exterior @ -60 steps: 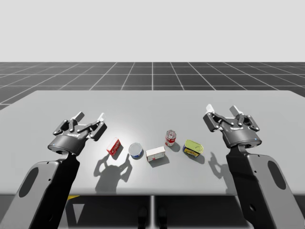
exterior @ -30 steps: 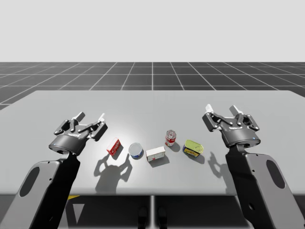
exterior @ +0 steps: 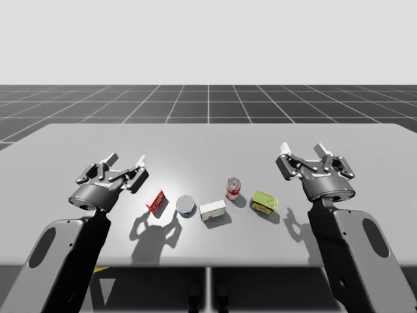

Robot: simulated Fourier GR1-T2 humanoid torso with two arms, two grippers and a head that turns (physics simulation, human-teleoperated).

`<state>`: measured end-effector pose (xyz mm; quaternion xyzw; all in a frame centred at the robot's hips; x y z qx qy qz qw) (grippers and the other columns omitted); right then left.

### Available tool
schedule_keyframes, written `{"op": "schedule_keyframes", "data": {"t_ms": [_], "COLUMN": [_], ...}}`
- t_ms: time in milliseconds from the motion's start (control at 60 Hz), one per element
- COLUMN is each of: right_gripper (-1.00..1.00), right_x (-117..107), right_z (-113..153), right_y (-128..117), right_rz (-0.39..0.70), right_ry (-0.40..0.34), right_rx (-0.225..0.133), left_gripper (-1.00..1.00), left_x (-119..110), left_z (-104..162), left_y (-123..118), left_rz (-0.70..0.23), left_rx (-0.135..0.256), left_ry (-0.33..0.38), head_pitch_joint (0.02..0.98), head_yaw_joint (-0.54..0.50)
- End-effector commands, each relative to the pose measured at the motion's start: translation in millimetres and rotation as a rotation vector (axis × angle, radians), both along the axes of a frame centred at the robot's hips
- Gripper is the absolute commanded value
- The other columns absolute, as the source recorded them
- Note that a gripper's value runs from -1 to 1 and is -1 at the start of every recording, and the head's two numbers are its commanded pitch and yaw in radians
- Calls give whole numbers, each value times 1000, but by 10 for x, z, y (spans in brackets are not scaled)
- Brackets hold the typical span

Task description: Pick up the pudding box and lift it.

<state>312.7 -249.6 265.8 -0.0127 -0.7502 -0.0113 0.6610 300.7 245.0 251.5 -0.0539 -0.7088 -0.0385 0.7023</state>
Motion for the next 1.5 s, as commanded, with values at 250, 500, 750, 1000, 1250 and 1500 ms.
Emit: {"op": "schedule_keyframes", "data": {"t_ms": [250, 500, 750, 1000, 1250, 1500], "right_gripper": [-1000, -1000, -1000, -1000, -1000, -1000], "right_x": [10, 20, 23, 30, 32, 36], "right_z": [-23, -31, -34, -36, -31, -33], "right_y": [5, 1, -14, -35, -45, -44], "right_rz": [-12, -21, -30, -34, -37, -32], "right_ry": [3, 4, 6, 6, 6, 6], "right_rx": [-14, -25, -25, -33, -30, -31], "left_gripper": [-1000, -1000, -1000, -1000, -1000, -1000], "left_x": [-97, -361, -697, -932, -987, -926], "left_z": [22, 144, 169, 42, -198, -495], "left_y": [-77, -174, -269, -413, -481, -629], "left_rz": [-89, -156, -308, -552, -660, -742], "left_rx": [-55, -26, 41, 70, 58, 63], "left_ry": [30, 36, 27, 31, 100, 149], "head_pitch_joint": [888, 888, 886, 889, 889, 890], "head_yaw_joint": [-6, 4, 2, 5, 2, 2]}}
